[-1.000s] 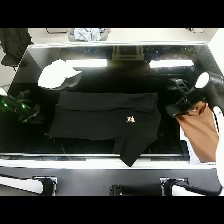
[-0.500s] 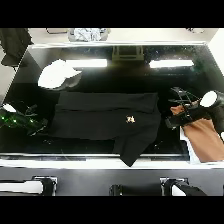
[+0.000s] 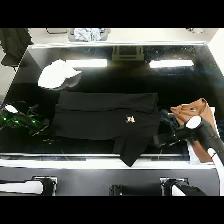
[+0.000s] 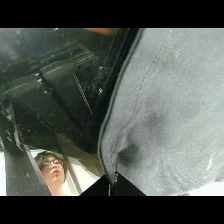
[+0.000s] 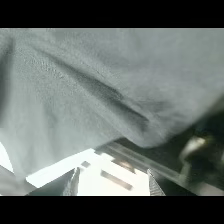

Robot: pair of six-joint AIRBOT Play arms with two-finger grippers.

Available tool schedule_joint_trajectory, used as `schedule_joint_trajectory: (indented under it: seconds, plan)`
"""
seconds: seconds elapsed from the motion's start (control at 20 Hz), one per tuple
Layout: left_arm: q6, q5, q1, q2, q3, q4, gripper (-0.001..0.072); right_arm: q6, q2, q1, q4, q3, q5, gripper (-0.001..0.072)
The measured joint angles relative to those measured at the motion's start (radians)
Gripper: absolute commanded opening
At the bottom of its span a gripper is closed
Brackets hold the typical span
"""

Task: Fold the shirts.

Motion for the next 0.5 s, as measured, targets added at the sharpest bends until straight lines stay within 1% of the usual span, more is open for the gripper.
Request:
schedule_joint_trajectory:
  seconds: [0.15, 0.2, 0.3, 0.35, 0.4, 0.45, 0.5]
  plan:
    - [0.000, 0.002, 0.000, 0.000, 0.000, 0.000, 0.0029, -0.010, 0.002, 0.002, 0.105, -0.099, -0.093, 0.0533]
    - [0.000, 0.002, 0.000, 0.000, 0.000, 0.000, 0.0029, -0.011, 0.003, 0.009, 0.139, -0.121, -0.121, 0.0503]
    - [0.002, 0.004, 0.000, 0.000, -0.001, -0.003, 0.0029, -0.004, 0.004, 0.047, 0.197, -0.152, -0.180, 0.0494]
    - [0.003, 0.006, 0.000, 0.000, -0.001, -0.008, 0.0029, 0.014, 0.006, 0.076, 0.209, -0.162, -0.211, 0.0468]
    - [0.004, 0.009, 0.000, 0.000, -0.001, -0.015, 0.0029, 0.032, 0.006, 0.103, 0.220, -0.169, -0.249, 0.0323]
    - [0.008, 0.010, 0.000, 0.000, -0.002, -0.023, 0.0029, 0.049, 0.005, 0.127, 0.220, -0.176, -0.288, 0.0064]
    - [0.011, 0.011, 0.000, -0.001, -0.002, -0.029, 0.0029, 0.061, 0.003, 0.143, 0.213, -0.181, -0.320, 0.0038]
